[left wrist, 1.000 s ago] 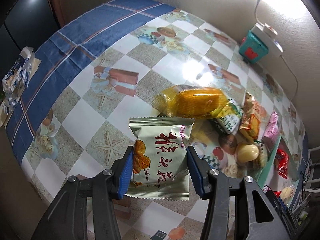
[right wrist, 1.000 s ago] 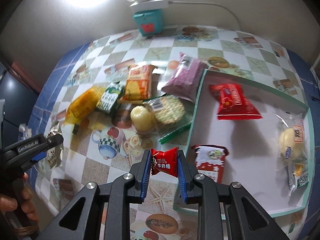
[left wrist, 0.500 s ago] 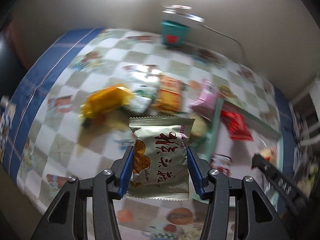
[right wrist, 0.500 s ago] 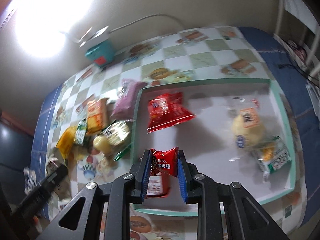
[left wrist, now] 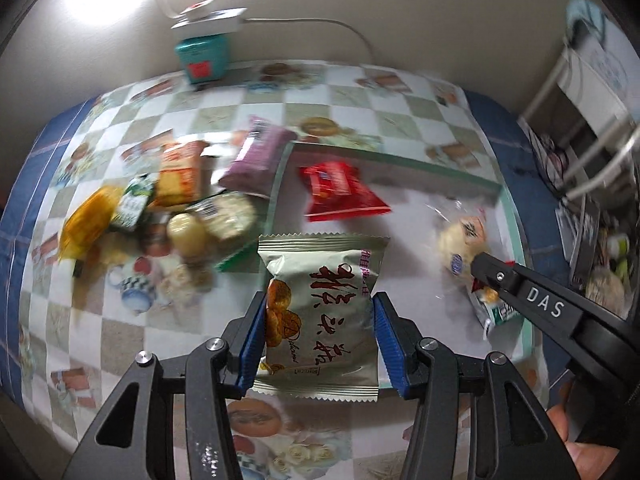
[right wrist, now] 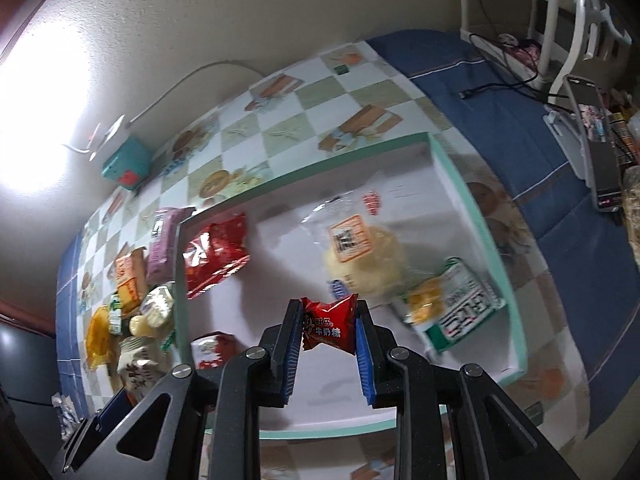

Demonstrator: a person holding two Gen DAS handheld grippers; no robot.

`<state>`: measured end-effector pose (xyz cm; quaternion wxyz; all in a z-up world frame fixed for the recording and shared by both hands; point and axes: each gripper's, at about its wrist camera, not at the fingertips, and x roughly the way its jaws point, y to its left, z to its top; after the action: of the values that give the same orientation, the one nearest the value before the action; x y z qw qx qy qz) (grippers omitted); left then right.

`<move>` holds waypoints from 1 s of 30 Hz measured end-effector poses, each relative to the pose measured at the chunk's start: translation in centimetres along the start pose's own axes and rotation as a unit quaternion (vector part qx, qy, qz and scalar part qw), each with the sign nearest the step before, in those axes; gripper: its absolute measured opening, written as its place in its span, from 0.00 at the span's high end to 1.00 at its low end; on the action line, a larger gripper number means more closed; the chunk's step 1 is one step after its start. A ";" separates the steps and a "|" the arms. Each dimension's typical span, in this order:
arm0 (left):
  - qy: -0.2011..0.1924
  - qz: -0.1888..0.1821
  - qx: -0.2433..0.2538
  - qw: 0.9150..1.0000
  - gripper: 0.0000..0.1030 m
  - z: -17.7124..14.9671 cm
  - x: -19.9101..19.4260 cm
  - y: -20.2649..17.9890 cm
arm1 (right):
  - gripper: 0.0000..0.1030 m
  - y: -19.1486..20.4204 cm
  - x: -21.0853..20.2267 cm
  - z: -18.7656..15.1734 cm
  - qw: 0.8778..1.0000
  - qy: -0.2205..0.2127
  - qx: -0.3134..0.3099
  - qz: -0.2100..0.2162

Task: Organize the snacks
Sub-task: 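Carry the cookie pack with the left gripper while the right carries the red candy to the tray, then open both grippers to drop the cookie pack and candy in the tray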

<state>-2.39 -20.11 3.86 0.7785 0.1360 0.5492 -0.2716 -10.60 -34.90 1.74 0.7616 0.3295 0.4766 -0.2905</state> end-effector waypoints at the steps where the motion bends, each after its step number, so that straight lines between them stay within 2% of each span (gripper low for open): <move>1: 0.001 0.003 0.007 1.000 0.48 0.0 0.2 -0.4 | 0.74 -0.2 0.0 0.0 1.000 0.001 -0.001 -0.002; 7: 0.022 0.008 0.018 1.000 0.48 -0.2 2.0 -0.9 | 0.71 -0.1 0.8 -0.3 1.000 0.015 -0.011 -0.004; 13: 0.032 0.013 0.003 0.999 0.48 0.1 3.2 -0.1 | 0.71 -0.1 3.9 -1.4 0.997 0.068 -0.020 -0.028; 18: 0.038 0.009 0.007 0.999 0.48 0.1 3.6 -0.4 | 0.71 -0.4 4.5 -1.6 0.996 0.077 -0.018 -0.041; 20: 0.040 0.015 0.007 0.999 0.46 0.2 3.7 -0.3 | 0.66 -0.5 4.5 -1.7 0.996 0.080 -0.016 -0.047; 24: 0.044 0.026 -0.008 0.999 0.30 0.3 3.7 0.6 | 0.39 -0.7 4.7 -1.5 0.995 0.078 -0.009 -0.066; 30: 0.048 0.028 -0.032 0.998 0.27 0.7 3.5 1.9 | 0.28 -0.4 4.5 -1.6 0.995 0.076 -0.017 -0.058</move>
<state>0.11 -19.82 0.64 0.7626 0.1393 0.5902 -0.2251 -10.03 -34.46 -3.02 0.7106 0.3097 0.5561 -0.2999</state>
